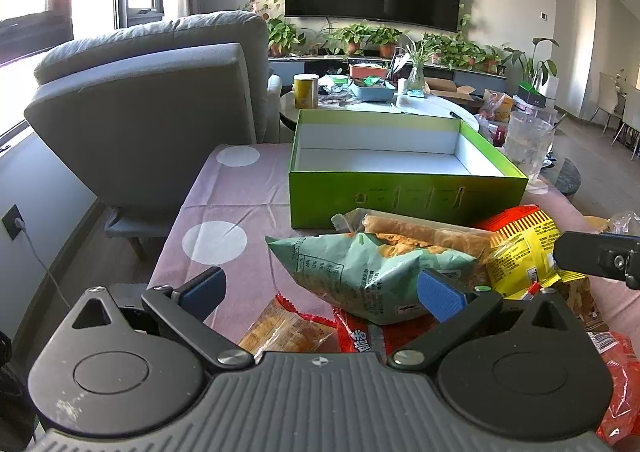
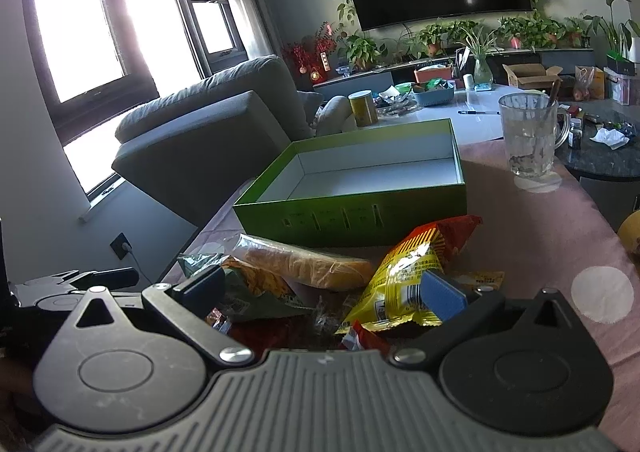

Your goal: Organize snacks

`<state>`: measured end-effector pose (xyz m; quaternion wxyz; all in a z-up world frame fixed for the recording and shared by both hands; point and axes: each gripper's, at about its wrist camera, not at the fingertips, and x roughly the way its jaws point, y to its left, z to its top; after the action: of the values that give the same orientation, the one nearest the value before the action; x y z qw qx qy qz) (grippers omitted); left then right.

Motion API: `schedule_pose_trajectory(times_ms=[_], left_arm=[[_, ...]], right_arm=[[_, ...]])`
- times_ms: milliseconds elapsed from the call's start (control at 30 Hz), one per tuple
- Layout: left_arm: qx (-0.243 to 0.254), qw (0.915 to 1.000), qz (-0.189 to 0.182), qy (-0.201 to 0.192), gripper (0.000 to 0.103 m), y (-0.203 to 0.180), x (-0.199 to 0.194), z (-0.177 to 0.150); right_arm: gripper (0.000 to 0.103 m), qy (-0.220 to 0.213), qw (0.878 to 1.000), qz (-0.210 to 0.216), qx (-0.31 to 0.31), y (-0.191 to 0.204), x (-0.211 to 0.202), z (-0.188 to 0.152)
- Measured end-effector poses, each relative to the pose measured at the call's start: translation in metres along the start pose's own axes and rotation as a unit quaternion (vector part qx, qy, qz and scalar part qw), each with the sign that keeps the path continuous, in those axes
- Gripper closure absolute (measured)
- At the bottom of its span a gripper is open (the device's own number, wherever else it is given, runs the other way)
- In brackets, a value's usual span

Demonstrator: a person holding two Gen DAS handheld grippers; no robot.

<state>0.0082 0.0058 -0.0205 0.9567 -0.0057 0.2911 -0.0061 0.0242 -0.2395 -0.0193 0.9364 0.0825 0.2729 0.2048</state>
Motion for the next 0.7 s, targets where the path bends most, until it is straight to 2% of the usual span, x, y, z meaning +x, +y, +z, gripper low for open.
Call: schedule_pose_trajectory(times_ms=[700], left_arm=[[-0.010,0.9999,0.005,-0.004,0.001,0.011,0.000,0.002]], right_arm=[[0.022,0.008,1.000,-0.006,-0.005,0.001,0.004,-0.001]])
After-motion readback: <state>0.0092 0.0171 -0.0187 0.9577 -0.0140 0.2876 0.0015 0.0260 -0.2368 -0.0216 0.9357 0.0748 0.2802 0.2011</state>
